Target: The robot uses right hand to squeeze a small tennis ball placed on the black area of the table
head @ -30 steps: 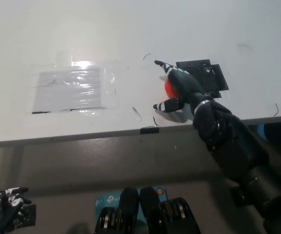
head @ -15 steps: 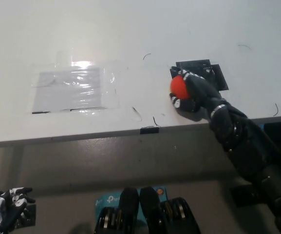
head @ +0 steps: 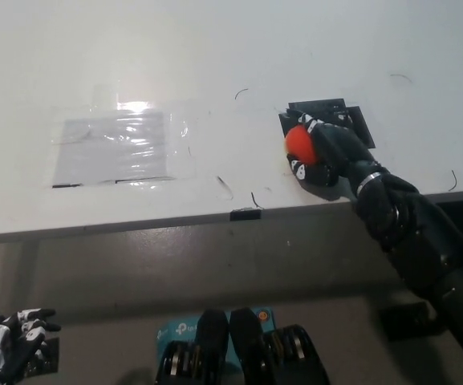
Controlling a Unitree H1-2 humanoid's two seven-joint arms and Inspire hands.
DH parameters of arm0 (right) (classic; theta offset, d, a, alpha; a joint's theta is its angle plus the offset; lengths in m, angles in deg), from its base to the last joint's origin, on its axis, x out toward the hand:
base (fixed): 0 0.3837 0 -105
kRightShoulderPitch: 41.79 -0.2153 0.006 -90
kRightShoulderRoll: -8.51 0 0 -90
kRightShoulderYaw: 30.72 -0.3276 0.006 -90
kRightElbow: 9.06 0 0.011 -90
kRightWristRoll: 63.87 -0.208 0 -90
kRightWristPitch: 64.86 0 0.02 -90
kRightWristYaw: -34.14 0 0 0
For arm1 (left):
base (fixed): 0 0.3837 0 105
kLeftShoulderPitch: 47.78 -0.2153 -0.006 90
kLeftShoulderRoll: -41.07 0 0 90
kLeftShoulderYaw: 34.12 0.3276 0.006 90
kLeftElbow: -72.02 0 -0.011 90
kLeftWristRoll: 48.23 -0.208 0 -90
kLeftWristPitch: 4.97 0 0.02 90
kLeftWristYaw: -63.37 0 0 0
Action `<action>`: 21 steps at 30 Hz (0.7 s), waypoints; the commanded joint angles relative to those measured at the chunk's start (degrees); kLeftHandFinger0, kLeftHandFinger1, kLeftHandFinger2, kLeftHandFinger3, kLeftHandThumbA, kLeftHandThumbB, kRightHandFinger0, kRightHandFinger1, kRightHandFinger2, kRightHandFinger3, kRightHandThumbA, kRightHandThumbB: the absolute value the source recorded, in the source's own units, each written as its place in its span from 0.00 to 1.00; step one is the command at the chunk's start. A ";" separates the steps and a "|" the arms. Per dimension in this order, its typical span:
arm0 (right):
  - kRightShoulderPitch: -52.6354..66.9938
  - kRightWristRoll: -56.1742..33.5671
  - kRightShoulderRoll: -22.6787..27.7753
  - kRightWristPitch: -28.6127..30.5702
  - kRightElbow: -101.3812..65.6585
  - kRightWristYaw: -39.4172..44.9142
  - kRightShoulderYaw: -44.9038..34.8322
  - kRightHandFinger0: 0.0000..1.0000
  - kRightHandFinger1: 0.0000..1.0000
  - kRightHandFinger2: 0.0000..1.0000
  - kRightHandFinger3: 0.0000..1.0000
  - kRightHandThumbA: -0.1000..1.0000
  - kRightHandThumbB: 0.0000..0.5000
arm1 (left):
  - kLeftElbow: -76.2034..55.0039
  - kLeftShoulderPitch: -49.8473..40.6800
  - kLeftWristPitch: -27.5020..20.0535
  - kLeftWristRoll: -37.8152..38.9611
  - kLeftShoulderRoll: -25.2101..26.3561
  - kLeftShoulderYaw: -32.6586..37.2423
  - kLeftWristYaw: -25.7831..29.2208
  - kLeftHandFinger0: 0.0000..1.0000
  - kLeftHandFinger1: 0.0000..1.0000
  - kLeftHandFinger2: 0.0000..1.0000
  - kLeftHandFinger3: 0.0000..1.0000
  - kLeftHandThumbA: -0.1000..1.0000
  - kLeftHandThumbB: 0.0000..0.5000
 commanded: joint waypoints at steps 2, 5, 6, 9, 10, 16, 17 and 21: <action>0.43 2.99 -1.44 2.28 -0.08 -1.03 2.73 0.00 0.33 0.60 0.67 0.00 0.00 | -2.03 0.60 -1.49 0.67 0.91 0.14 -0.69 0.16 0.24 0.44 0.51 0.52 0.09; 0.70 4.60 -1.68 3.04 1.61 -5.51 3.25 0.00 0.33 0.55 0.08 0.00 0.13 | -1.85 0.46 -2.30 0.97 1.05 0.17 -1.18 0.17 0.24 0.43 0.52 0.52 0.11; 0.90 5.36 -1.69 3.76 2.50 -8.04 3.55 0.00 0.37 0.61 0.05 0.00 0.02 | -1.55 0.42 -3.00 1.09 1.11 0.15 -1.42 0.16 0.23 0.43 0.52 0.52 0.11; 1.86 6.78 -1.71 3.13 2.22 -12.56 3.62 0.00 0.42 0.73 0.30 0.00 0.08 | -1.57 0.26 -2.93 1.86 1.02 -0.13 -1.81 0.11 0.20 0.41 0.51 0.51 0.13; 2.19 7.46 -1.52 3.54 2.09 -14.68 3.70 0.00 0.39 0.70 0.39 0.00 0.13 | -1.73 0.23 -2.51 1.59 0.97 -0.04 -1.58 0.11 0.20 0.40 0.51 0.50 0.13; 4.61 7.94 -1.32 3.93 -0.14 -22.45 1.60 0.00 0.23 0.56 0.42 0.00 0.31 | -0.82 -0.49 -4.23 1.27 0.97 0.08 -2.04 0.15 0.23 0.42 0.53 0.49 0.11; 4.71 7.57 -1.30 4.83 -0.20 -23.47 1.12 0.00 0.21 0.54 0.41 0.00 0.30 | -1.04 -0.49 -3.72 1.40 0.91 0.01 -2.01 0.15 0.22 0.42 0.53 0.49 0.12; 4.26 6.22 -0.87 8.84 -0.95 -27.60 -1.38 0.00 0.13 0.47 0.35 0.00 0.30 | -1.06 -0.66 -3.64 1.13 0.88 0.00 -1.78 0.14 0.22 0.40 0.50 0.51 0.16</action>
